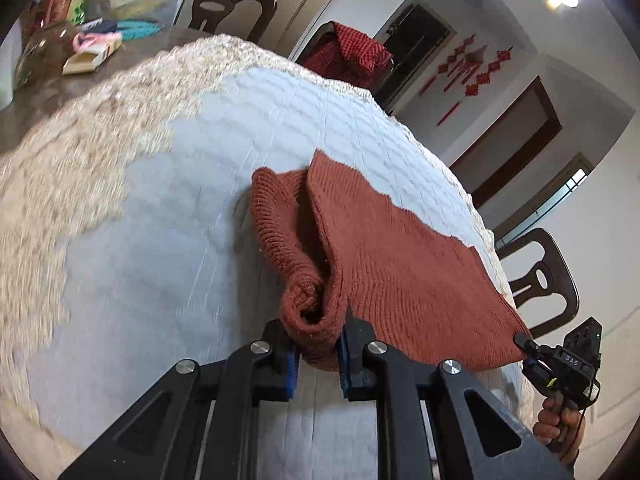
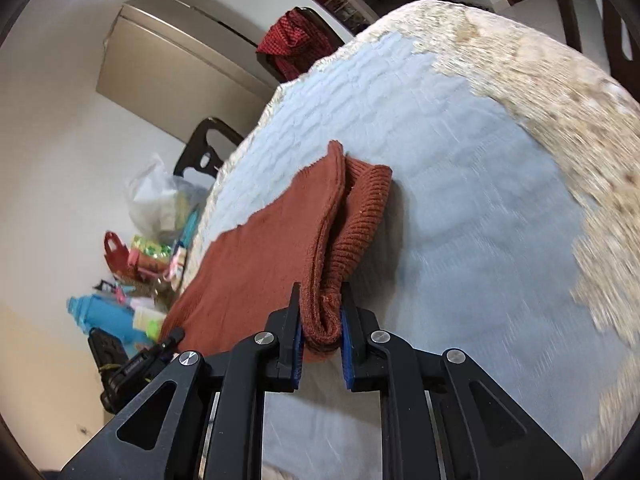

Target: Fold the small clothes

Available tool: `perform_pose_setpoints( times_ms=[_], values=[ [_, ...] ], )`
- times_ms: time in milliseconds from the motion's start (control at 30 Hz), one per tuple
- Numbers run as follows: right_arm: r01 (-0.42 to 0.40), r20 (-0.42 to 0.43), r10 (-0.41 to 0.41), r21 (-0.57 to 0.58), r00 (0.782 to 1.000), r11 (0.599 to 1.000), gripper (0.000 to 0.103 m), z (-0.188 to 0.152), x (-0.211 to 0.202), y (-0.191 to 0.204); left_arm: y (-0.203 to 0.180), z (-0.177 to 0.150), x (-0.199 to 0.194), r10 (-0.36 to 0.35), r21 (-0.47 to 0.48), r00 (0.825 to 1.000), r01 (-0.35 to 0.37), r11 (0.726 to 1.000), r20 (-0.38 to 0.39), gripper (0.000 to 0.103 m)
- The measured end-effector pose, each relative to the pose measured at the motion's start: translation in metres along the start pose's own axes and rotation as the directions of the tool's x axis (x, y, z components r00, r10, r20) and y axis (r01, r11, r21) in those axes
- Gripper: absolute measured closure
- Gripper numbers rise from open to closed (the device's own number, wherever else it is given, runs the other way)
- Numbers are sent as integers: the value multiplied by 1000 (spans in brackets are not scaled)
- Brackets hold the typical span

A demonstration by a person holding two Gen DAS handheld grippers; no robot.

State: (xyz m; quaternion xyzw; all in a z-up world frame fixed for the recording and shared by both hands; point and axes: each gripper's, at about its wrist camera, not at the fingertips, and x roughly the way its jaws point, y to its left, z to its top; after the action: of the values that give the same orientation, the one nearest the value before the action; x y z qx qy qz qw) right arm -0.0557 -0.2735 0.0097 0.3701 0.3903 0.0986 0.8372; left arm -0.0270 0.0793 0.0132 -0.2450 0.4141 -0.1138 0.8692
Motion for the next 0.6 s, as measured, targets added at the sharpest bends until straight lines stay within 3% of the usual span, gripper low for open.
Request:
perform_pose_setpoints(
  times_ms=[367, 600],
  values=[
    [21, -23, -20, 21, 1000, 1000, 86, -13, 1, -17, -1, -10, -1, 32, 45, 999, -32, 998, -12, 80],
    [130, 117, -112, -156, 987, 979, 82, -13, -36, 14, 0, -1, -35, 126, 99, 988, -135, 986, 91, 79]
  ],
)
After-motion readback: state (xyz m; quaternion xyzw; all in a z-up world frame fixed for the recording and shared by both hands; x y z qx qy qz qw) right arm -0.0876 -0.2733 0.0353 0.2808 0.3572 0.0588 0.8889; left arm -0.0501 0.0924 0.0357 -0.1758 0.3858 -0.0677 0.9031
